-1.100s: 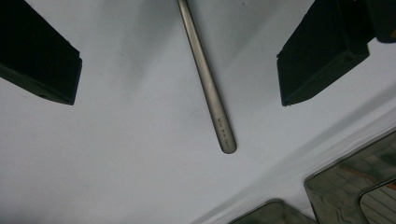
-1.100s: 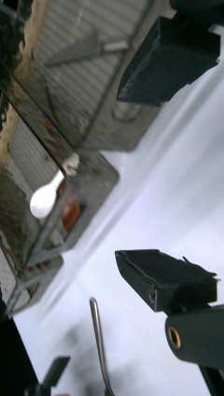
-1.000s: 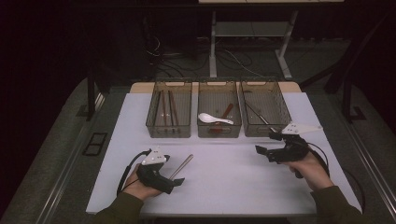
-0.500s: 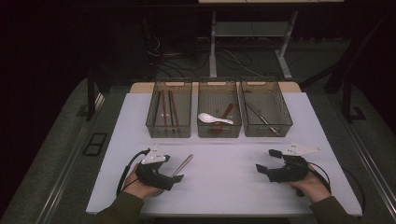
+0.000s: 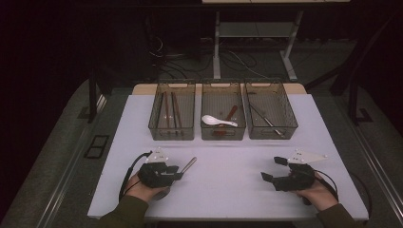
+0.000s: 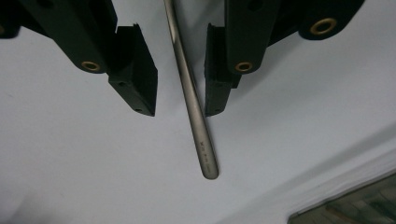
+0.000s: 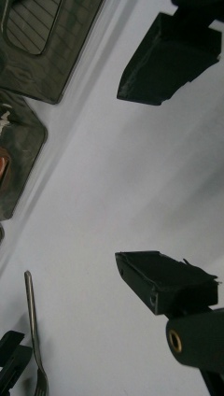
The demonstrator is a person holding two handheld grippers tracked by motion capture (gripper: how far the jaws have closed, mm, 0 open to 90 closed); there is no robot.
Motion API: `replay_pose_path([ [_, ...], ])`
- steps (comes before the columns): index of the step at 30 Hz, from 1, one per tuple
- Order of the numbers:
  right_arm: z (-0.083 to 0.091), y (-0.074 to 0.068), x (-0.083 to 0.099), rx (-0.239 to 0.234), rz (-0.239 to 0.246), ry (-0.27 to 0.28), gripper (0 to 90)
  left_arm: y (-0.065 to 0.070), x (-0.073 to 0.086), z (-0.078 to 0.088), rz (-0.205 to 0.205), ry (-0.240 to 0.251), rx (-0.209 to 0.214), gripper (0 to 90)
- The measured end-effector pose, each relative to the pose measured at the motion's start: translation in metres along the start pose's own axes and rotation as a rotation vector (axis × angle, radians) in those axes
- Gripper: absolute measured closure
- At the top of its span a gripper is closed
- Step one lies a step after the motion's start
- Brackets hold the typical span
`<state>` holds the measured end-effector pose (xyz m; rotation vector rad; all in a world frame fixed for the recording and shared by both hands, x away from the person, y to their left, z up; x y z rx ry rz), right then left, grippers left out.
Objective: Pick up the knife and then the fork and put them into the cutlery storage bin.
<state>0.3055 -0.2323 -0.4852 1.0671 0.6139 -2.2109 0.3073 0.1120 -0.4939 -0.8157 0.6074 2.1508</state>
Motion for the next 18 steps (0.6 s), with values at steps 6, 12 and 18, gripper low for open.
replay_pose_path([
  [6,-0.0012,0.0001,0.0011,0.002,0.004,-0.006,18.0,0.003,0.0075,-0.0016,-0.05,-0.068,-0.012,72.5],
  [12,-0.0013,-0.0007,0.001,-0.002,0.003,-0.005,18.0,0.0041,0.0097,-0.0028,-0.088,-0.09,-0.043,75.8],
  [18,-0.0013,-0.0017,0.0004,-0.009,0.006,0.0,18.0,0.0028,0.0096,-0.0029,-0.088,-0.096,-0.042,79.8],
])
Point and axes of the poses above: each handheld gripper's, and its own axes: z roughly backward along the jaws, x roughly out of its underside, y roughly to its right, the point moved 8 cm from there along -z, roughly forward along the jaws, and after that the axes turned 1 degree about -z, right-handed, at the moved point
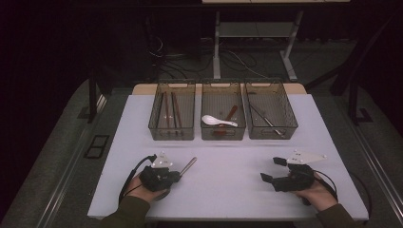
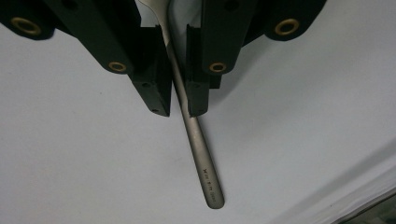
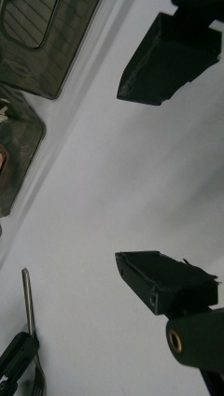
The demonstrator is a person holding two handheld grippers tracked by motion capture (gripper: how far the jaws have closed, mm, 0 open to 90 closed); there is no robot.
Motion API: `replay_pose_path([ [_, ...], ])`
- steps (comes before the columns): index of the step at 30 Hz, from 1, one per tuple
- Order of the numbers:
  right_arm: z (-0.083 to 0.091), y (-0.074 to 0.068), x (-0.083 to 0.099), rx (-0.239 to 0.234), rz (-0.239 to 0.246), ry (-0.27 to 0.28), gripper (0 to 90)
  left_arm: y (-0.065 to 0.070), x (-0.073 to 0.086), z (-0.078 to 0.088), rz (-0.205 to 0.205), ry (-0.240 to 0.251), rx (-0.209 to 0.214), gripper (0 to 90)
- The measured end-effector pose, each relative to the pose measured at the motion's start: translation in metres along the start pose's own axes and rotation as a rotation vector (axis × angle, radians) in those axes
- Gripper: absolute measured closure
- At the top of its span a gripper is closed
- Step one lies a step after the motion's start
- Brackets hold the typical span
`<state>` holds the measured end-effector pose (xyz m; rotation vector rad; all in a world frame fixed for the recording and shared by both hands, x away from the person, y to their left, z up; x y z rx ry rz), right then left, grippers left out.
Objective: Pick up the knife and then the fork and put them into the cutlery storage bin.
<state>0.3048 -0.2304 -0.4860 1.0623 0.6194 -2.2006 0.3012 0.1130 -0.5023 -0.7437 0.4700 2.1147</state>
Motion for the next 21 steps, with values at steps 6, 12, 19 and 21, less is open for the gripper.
replay_pose_path([
  [6,-0.0004,-0.0014,0.0005,-0.004,0.005,-0.006,18.0,-0.0022,-0.0013,-0.0006,-0.008,0.0,0.019,83.5],
  [12,0.0005,-0.0014,-0.0009,-0.009,0.008,0.0,18.0,-0.0032,-0.002,-0.0007,-0.028,-0.008,0.034,83.7],
  [19,-0.0002,-0.0029,-0.0009,-0.02,0.015,-0.002,18.0,0.0011,-0.0061,-0.0007,-0.091,-0.009,0.057,83.7],
  [21,-0.0007,-0.0022,-0.0007,-0.019,0.019,-0.002,18.0,0.0046,-0.0091,0.0002,-0.112,0.002,0.067,83.7],
])
Point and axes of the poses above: each handheld gripper's, and its own axes: z roughly backward along the jaws, x roughly out of its underside, y roughly to its right, the point moved 8 cm from there along -z, roughly forward along the jaws, and after that the axes turned 1 degree about -z, right-handed, at the moved point
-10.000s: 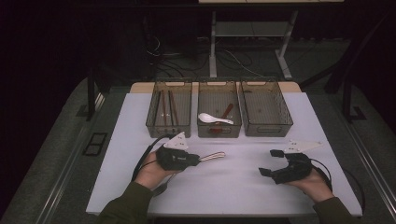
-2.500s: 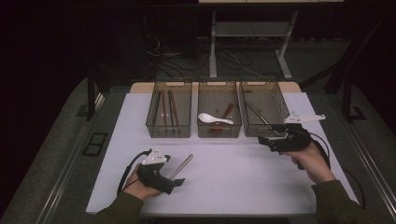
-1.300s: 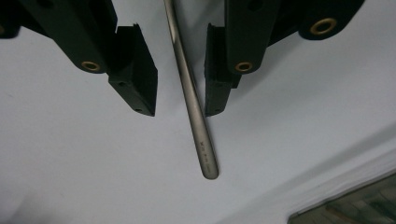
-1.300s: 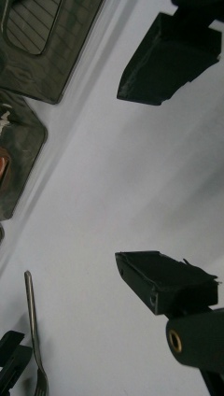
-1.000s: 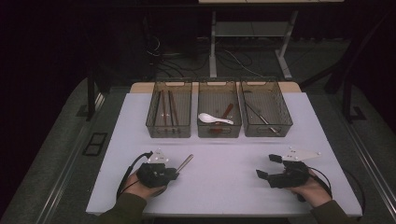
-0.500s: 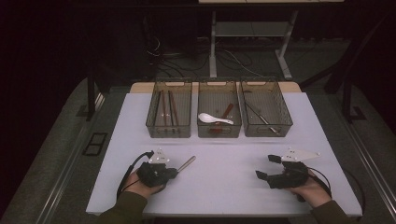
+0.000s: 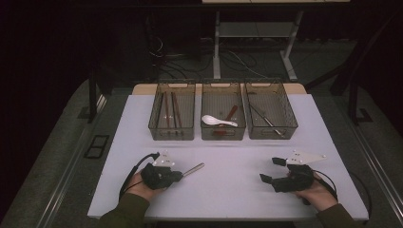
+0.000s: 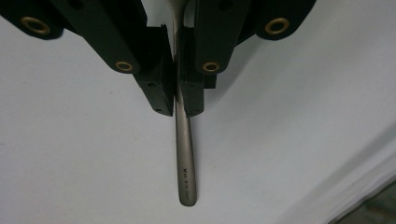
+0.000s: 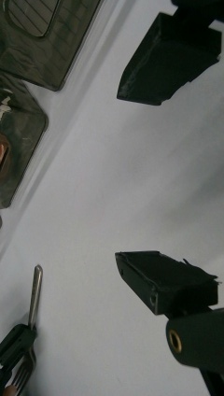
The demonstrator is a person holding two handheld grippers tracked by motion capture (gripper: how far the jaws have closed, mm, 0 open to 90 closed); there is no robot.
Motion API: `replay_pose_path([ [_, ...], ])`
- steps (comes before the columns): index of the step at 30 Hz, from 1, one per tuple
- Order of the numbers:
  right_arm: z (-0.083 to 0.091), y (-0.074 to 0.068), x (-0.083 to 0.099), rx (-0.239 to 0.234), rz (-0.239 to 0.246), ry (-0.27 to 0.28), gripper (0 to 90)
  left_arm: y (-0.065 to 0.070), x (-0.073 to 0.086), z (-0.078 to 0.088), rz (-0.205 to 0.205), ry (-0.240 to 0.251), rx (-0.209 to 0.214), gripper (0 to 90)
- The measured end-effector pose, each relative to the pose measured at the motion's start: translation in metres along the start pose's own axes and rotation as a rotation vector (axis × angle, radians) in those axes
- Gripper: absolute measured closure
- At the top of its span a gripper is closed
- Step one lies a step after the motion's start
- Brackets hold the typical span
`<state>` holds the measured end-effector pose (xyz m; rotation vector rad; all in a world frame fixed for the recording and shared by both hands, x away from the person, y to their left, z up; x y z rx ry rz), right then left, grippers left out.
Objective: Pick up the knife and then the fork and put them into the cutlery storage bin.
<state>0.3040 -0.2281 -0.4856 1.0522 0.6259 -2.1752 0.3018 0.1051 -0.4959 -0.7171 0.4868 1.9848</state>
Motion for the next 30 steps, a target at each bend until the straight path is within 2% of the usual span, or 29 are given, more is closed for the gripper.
replay_pose_path([
  [8,-0.001,-0.002,0.0,-0.02,0.0,0.001,18.0,0.009,-0.01,0.003,-0.075,0.028,0.056,83.7],
  [14,-0.001,-0.005,-0.002,-0.049,0.025,-0.012,18.0,0.014,-0.02,0.003,-0.114,0.043,0.077,83.7],
  [15,0.0,-0.007,-0.003,-0.064,0.029,-0.015,18.0,0.015,-0.022,0.003,-0.12,0.047,0.085,83.7],
  [20,-0.001,-0.01,-0.004,-0.08,0.047,-0.045,18.0,0.023,-0.035,0.0,-0.167,0.084,0.139,83.7],
  [23,-0.004,-0.014,-0.007,-0.113,0.061,-0.055,18.0,0.029,-0.041,-0.004,-0.195,0.083,0.169,83.7],
  [27,-0.003,-0.019,-0.012,-0.186,0.053,-0.069,18.0,0.038,-0.048,-0.01,-0.228,0.082,0.215,83.7],
  [30,-0.004,-0.021,-0.015,-0.206,0.067,-0.075,18.0,0.042,-0.054,-0.014,-0.254,0.079,0.245,83.7],
])
Point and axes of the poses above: each handheld gripper's, and its own axes: z roughly backward along the jaws, x roughly out of its underside, y roughly to its right, the point moved 8 cm from there along -z, roughly forward along the jaws, and after that the axes turned 1 degree about -z, right-handed, at the moved point
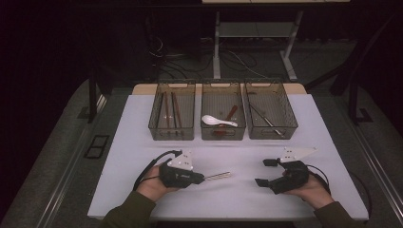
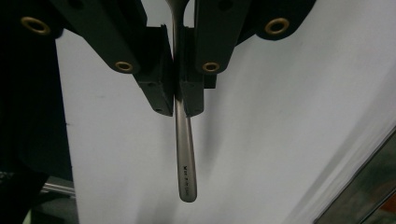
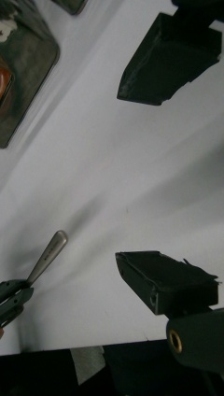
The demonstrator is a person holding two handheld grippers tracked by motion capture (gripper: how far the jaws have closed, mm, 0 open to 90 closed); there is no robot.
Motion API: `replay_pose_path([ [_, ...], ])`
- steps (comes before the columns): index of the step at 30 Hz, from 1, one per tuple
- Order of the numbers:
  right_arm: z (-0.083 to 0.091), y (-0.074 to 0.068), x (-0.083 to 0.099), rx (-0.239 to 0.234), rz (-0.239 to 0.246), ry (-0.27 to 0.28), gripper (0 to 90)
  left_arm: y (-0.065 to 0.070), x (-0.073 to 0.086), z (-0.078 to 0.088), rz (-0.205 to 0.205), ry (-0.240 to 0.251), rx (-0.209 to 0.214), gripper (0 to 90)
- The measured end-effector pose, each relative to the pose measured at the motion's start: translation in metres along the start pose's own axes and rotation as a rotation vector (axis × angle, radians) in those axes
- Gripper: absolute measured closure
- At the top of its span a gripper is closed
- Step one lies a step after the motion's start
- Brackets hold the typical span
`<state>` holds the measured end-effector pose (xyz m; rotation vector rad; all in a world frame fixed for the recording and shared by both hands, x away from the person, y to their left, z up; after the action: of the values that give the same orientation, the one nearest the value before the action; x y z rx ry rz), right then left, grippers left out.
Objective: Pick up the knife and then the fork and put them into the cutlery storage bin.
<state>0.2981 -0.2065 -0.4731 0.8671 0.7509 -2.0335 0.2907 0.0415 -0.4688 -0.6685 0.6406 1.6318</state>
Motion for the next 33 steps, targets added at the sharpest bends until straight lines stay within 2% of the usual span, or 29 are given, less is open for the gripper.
replay_pose_path([
  [5,-0.005,-0.001,-0.009,-0.011,0.031,-0.015,18.0,0.0,-0.014,-0.01,-0.036,0.003,0.037,83.7],
  [11,-0.017,-0.005,-0.02,-0.051,0.07,-0.052,18.0,0.002,-0.029,-0.021,-0.081,-0.006,0.077,83.7],
  [15,-0.025,-0.011,-0.027,-0.092,0.099,-0.078,18.1,0.004,-0.038,-0.029,-0.138,-0.02,0.1,83.7],
  [19,-0.035,-0.02,-0.03,-0.146,0.127,-0.109,19.0,0.007,-0.048,-0.036,-0.171,-0.022,0.123,83.6],
  [27,-0.045,-0.033,-0.025,-0.285,0.142,-0.191,44.1,0.012,-0.056,-0.046,-0.221,-0.046,0.145,83.7],
  [29,-0.047,-0.033,-0.023,-0.305,0.163,-0.216,50.5,0.013,-0.057,-0.046,-0.23,-0.045,0.145,83.6],
  [33,-0.052,-0.038,-0.02,-0.34,0.172,-0.245,61.3,0.014,-0.058,-0.045,-0.24,-0.047,0.14,83.6],
])
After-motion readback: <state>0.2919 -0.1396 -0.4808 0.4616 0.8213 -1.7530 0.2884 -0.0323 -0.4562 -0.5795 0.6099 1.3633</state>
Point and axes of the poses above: each handheld gripper's, and its own axes: z roughly backward along the jaws, x roughly out of its underside, y roughly to its right, the point moved 8 cm from there along -z, roughly forward along the jaws, and after that the axes turned 1 degree about -z, right-handed, at the moved point
